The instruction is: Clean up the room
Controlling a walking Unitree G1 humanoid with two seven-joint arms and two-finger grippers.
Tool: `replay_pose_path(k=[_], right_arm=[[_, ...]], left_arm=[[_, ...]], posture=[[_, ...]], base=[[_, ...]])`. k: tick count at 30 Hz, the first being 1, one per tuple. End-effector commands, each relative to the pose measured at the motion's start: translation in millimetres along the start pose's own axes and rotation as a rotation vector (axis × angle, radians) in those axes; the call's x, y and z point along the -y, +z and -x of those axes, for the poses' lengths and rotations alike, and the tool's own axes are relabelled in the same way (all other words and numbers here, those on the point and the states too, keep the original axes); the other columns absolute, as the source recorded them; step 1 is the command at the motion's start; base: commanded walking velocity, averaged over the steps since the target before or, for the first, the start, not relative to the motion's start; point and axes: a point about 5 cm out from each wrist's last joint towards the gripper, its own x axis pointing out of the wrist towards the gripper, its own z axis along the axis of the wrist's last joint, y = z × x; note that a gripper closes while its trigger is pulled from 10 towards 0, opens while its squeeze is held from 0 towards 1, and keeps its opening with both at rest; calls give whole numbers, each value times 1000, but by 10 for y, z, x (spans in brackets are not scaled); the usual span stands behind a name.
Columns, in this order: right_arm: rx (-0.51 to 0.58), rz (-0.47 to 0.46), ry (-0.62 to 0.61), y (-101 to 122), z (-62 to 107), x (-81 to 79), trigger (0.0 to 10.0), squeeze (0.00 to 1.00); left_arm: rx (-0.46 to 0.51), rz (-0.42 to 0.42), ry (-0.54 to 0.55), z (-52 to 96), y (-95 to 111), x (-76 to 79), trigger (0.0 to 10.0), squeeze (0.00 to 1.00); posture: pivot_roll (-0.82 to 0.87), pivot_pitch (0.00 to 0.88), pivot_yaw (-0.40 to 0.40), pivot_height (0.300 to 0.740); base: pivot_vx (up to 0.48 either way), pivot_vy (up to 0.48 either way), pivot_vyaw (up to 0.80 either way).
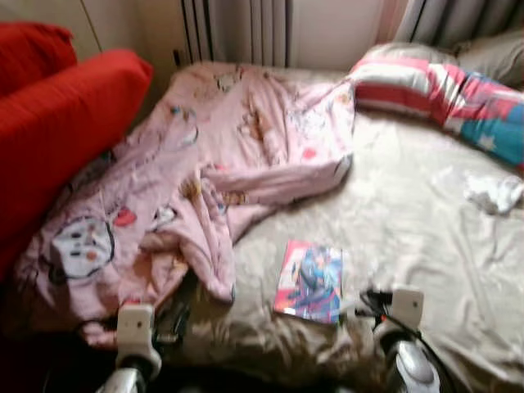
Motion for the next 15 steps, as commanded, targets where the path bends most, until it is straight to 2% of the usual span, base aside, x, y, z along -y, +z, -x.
replay_pose_path(k=[1, 5, 15], right_arm=[[-12, 10, -36, -58, 46, 69, 10000, 0], [-10, -23, -62, -82, 72, 117, 10000, 0], [-8, -7, -57, -65, 57, 93, 10000, 0]], left_arm=[[-43, 3, 38, 8, -103, -68, 10000, 0], [-67, 7, 54, 11, -171, -98, 10000, 0], [-131, 12, 94, 46, -341, -225, 10000, 0]], posture=[[46, 0, -27, 604], [46, 0, -27, 604], [53, 0, -23, 659]], base=[[0, 0, 0], [0, 0, 0], [0, 0, 0]])
